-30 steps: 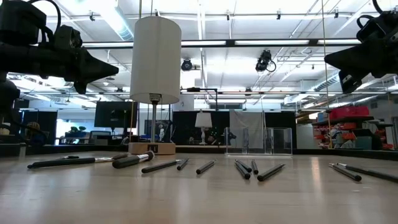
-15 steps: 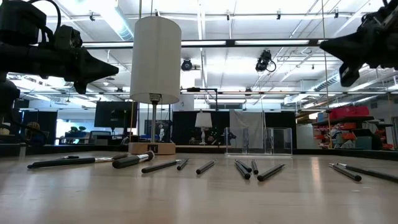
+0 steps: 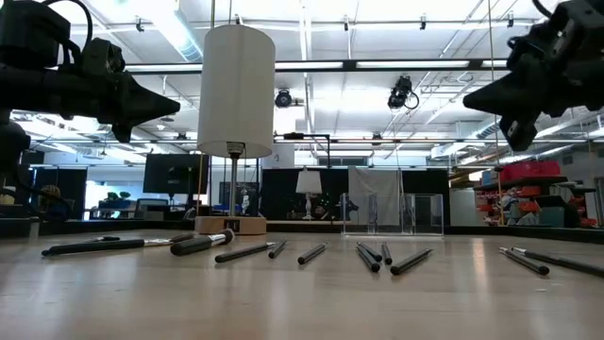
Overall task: Sort items
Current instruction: Put the eyeshadow brush into the transparent organizer
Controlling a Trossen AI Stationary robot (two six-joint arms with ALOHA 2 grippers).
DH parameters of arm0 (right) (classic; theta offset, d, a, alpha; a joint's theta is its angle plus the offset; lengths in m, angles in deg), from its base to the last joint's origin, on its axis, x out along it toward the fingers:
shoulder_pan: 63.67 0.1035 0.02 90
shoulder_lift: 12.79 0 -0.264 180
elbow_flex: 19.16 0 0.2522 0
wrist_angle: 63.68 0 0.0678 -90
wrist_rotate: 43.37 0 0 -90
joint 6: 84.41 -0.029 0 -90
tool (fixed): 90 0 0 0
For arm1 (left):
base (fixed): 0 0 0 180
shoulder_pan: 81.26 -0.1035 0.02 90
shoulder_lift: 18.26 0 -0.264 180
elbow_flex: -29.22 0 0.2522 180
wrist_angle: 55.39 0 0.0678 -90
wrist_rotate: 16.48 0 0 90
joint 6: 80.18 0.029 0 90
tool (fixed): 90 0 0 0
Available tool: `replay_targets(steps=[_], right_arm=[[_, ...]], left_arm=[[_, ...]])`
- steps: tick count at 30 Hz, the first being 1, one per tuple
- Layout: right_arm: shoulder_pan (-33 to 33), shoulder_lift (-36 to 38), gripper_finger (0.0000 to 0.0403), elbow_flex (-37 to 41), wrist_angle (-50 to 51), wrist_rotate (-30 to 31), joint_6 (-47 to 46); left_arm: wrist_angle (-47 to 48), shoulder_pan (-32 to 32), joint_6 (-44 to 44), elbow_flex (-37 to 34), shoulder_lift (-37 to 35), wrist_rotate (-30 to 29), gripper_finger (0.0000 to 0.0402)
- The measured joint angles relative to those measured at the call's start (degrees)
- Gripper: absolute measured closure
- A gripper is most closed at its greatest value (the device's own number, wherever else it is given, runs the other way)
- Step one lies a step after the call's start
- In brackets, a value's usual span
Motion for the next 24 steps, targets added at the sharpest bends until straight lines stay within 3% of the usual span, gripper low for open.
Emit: replay_targets(steps=[10,14,21,24], right_arm=[[11.54,-19.64,0.0402,-19.81,28.97,8.82,-2.01],[15.4,-25.57,0.04,-24.99,34.66,9.74,-3.66],[17.28,-30.97,0.0396,-26.18,26.3,0.02,-2.19],[16.92,-33.29,0.0395,-25.94,17.51,3.17,-1.1]], left_arm=[[0.0,-0.01,-0.63,-0.01,-0.01,0.0,0.0397],[0.11,-0.02,-4.0,0.01,-0.01,0.0,0.0397],[0.15,-0.02,-4.52,-0.01,0.01,0.0,0.0397],[0.12,-0.01,-4.55,0.0,-0.01,0.0,0.0397]])
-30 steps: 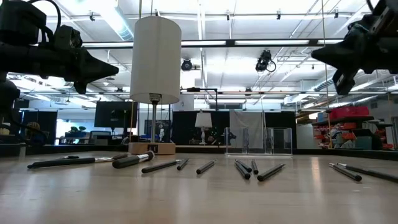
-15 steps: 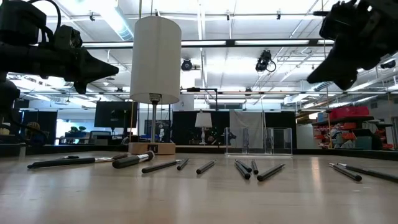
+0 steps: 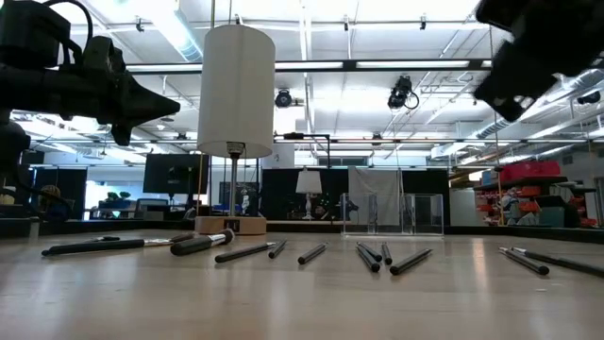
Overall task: Sort items
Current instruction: Put the eyeshadow brush into the transparent organizer
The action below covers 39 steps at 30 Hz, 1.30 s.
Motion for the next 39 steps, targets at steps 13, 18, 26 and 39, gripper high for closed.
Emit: replay_targets(steps=[13,18,26,39], right_arm=[[1.96,-12.71,0.0306,-16.94,25.71,4.68,-17.92],[5.08,-18.45,0.023,-19.58,33.27,5.05,-32.45],[10.59,-21.85,0.0189,-19.58,44.02,10.73,-59.42],[12.24,-34.48,0.0197,-19.58,42.32,19.43,-71.11]], left_arm=[[0.14,0.01,-1.2,-0.01,0.02,3.33,0.0397],[0.14,0.01,-1.59,0.01,0.02,7.07,0.0397],[1.01,0.03,-1.46,0.01,0.07,7.8,0.0397],[1.76,0.03,-0.8,0.06,0.09,8.99,0.0397]])
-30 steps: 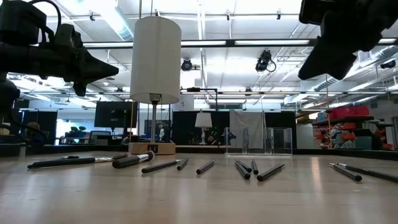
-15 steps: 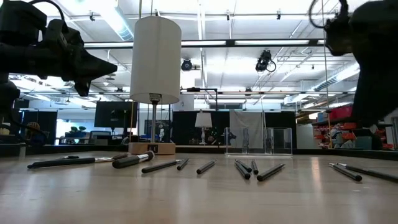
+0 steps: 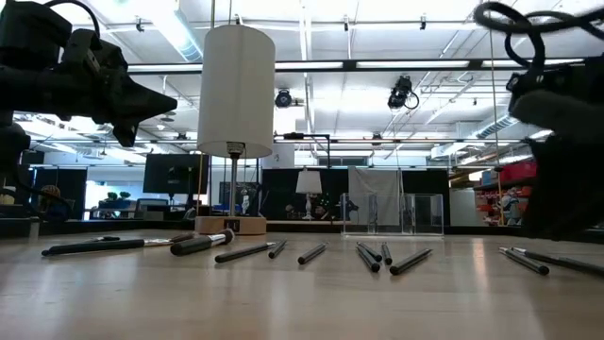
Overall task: Sort items
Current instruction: Put the eyeshadow brush into the transparent organizer
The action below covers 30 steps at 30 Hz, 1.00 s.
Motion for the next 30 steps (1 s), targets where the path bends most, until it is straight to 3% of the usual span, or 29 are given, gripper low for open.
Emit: replay_targets(steps=[22,30], right_arm=[[6.13,-11.56,0.02,0.0,0.07,8.74,-2.04],[8.3,-14.1,0.0251,0.17,-2.1,13.52,-2.06]], left_arm=[[0.4,0.0,-0.67,-0.02,0.0,0.06,0.0397],[0.41,0.0,-0.68,-0.02,0.0,0.06,0.0397]])
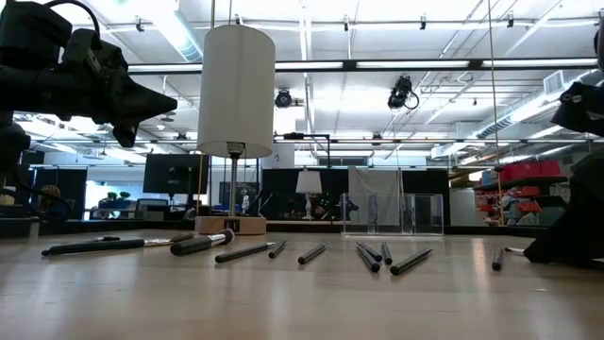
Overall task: Sort items
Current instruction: Put the eyeshadow brush into the transparent organizer
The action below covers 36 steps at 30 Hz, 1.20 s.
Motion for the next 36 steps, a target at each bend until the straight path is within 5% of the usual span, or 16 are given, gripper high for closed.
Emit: replay_targets(steps=[13,24,31,36], right_arm=[[1.36,0.03,0.034,1.0,-2.47,0.26,0.16],[1.38,0.24,0.039,8.8,-15.49,9.79,2.07],[1.1,0.19,0.0392,7.72,-12.97,8.32,6.37],[0.76,1.71,0.0393,4.56,-4.99,1.71,3.69]], left_arm=[[0.07,0.0,0.02,0.0,0.0,0.02,0.0397],[0.58,0.0,0.02,-0.02,0.01,2.5,0.0397],[0.68,0.04,0.02,-0.02,1.79,2.56,0.0397],[-0.09,1.19,0.02,-0.05,3.79,2.56,0.0397]])
